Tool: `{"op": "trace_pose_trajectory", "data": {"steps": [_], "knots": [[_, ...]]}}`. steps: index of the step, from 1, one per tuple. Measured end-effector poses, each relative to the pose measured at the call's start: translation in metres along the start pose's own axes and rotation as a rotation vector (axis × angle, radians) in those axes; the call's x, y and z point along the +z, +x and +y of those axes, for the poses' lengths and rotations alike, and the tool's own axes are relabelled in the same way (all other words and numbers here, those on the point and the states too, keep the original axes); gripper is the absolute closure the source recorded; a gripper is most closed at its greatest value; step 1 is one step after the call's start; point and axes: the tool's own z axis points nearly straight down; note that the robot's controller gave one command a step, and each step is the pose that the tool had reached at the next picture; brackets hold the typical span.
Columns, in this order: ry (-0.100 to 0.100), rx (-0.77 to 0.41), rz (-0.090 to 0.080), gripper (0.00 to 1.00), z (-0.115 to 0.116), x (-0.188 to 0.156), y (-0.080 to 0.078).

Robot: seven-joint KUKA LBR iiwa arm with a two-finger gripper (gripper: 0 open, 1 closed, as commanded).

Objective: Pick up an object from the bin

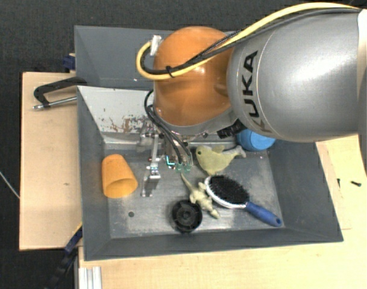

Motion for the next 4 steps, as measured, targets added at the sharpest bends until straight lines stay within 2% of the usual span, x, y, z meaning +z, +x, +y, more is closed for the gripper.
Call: {"op": "trace_pose_trajectory", "data": {"steps": [1,2,3,4], "knots": [[0.0,0.004,0.0,0.0,0.021,0.088,-0.028],[0.0,-0.404,-0.012,0.0,-0.007,0.165,-0.023],[0.002,-0.716,-0.009,0.0,0.015,0.161,-0.003],[0.006,-0.712,-0.009,1.0,0.011,0.161,-0.005]]}}
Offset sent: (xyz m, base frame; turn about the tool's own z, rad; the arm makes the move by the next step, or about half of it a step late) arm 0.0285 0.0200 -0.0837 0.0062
